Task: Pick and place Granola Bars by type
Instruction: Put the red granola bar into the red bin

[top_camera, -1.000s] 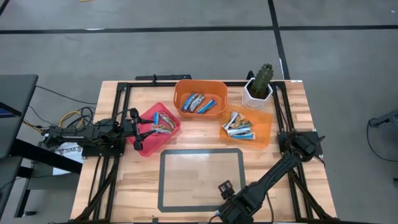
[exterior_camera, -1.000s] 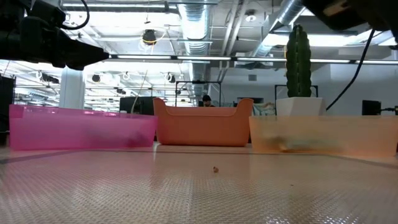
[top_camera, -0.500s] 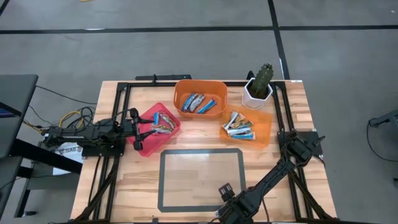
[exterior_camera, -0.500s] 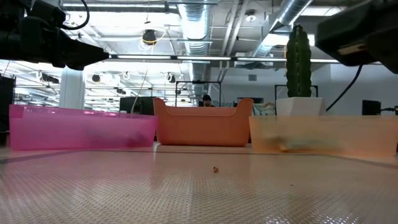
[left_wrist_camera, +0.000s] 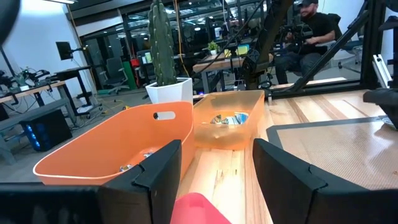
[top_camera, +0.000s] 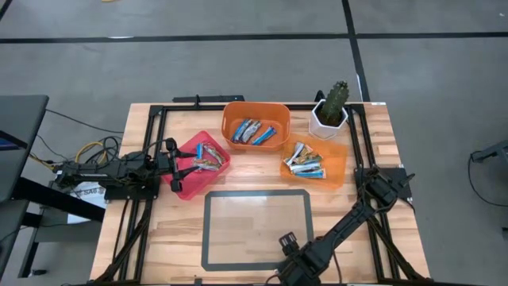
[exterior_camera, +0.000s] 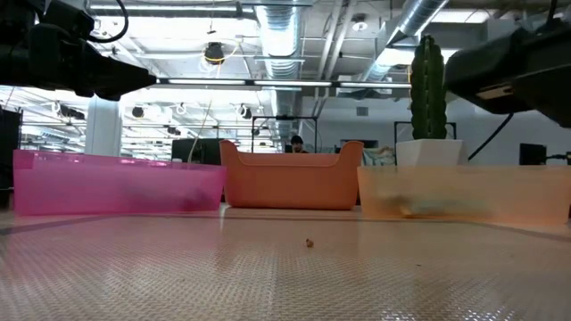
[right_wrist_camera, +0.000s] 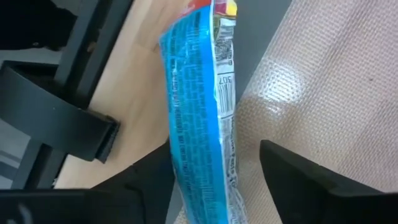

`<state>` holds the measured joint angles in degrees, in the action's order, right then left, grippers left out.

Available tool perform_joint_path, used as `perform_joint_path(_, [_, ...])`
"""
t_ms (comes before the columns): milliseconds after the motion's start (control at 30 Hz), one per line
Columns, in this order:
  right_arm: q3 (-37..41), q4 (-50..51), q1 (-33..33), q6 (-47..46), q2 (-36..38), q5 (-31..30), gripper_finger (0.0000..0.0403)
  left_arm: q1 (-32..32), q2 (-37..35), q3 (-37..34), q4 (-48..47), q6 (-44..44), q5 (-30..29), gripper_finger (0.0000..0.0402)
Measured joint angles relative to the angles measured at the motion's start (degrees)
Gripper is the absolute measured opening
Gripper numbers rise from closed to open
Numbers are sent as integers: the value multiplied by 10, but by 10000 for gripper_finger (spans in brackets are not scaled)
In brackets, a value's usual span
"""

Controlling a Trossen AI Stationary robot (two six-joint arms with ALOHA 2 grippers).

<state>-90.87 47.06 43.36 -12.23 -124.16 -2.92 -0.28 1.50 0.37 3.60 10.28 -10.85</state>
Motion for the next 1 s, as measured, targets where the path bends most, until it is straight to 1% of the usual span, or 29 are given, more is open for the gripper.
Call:
perform_joint_path(167, [2,-4,-1,0,0,0,185,0,0,0,0,0,0,193])
perform_joint_path(433, [2,-6,-3,1,0,0,100,0,0,0,0,0,0,193])
perform_joint_path(567, [2,-9,-4,1,0,0,66,0,0,0,0,0,0,193])
perform_joint_path(833, [2,-23,-4,1,0,0,26,0,0,0,0,0,0,193])
perform_joint_path(1000, [2,-40,-9,-10,0,0,15,0,0,0,0,0,0,193])
